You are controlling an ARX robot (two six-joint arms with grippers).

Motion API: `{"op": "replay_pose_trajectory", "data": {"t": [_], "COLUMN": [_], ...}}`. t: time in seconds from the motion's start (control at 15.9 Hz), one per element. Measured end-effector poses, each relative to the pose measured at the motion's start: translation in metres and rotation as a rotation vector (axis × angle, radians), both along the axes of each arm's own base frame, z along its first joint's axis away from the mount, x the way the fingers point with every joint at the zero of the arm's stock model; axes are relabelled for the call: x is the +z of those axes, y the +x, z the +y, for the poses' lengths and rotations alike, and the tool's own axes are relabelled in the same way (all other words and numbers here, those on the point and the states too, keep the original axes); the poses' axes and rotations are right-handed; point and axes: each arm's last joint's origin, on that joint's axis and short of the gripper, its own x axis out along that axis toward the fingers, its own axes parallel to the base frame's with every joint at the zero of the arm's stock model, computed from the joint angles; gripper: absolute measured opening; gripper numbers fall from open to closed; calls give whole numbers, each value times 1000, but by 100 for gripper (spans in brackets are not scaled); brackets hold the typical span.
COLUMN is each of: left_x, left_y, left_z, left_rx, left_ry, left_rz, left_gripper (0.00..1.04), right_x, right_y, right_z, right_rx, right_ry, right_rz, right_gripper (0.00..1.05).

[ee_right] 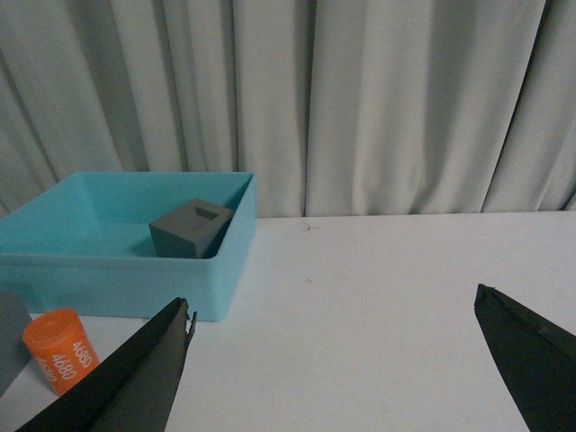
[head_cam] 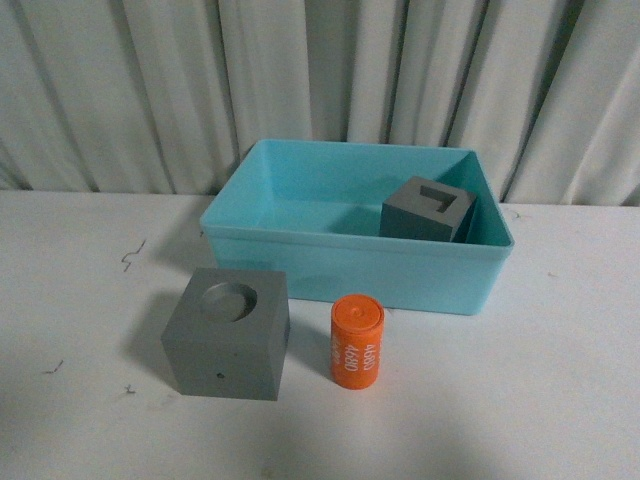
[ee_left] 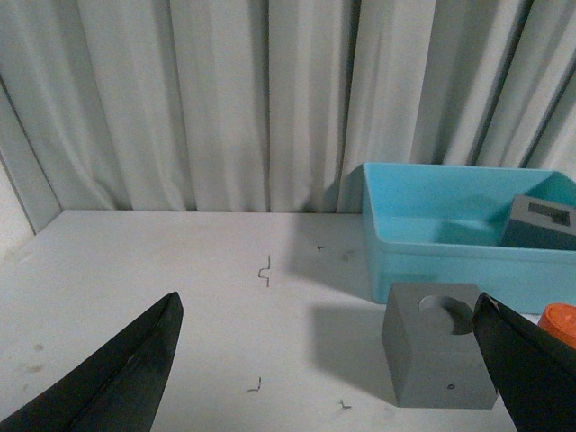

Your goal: Place gray and orange parts in blue box

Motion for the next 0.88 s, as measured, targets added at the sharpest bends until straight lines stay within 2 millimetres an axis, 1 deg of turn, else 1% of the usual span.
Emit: {"op": "replay_pose_trajectory", "data": {"t": [0.13, 0.19, 0.25, 0.31, 0.38, 0.5, 0.63, 0.82, 0.88], "left_x": [0, -2, 1, 11, 16, 31, 40, 44, 44], "left_y": [0, 0, 1, 11, 24, 56, 83, 131, 144], "left_z": [0, 0, -2, -4, -8, -21, -39, -69, -77], "left_rx": [0, -4, -12, 4, 14, -14, -78, -146, -161], "left_ry": [0, -14, -91, -157, -189, -170, -127, -37, -18], "left_rz": [0, 56, 366, 604, 683, 661, 629, 600, 595], "left_gripper": [98, 98, 98, 98, 98, 98, 98, 98, 98], "right_x": [0, 0, 0, 0, 0, 0, 0, 0, 0], "right_y": [0, 0, 0, 0, 0, 0, 0, 0, 0], "right_z": [0, 0, 0, 0, 0, 0, 0, 0, 0], "right_rx": [0, 0, 0, 2, 0, 0, 0, 0, 0], "right_ry": [0, 0, 0, 0, 0, 0, 0, 0, 0], "right_rz": [0, 0, 0, 0, 0, 1, 1, 0, 0], "right_gripper": [98, 98, 98, 98, 98, 98, 98, 98, 98]}}
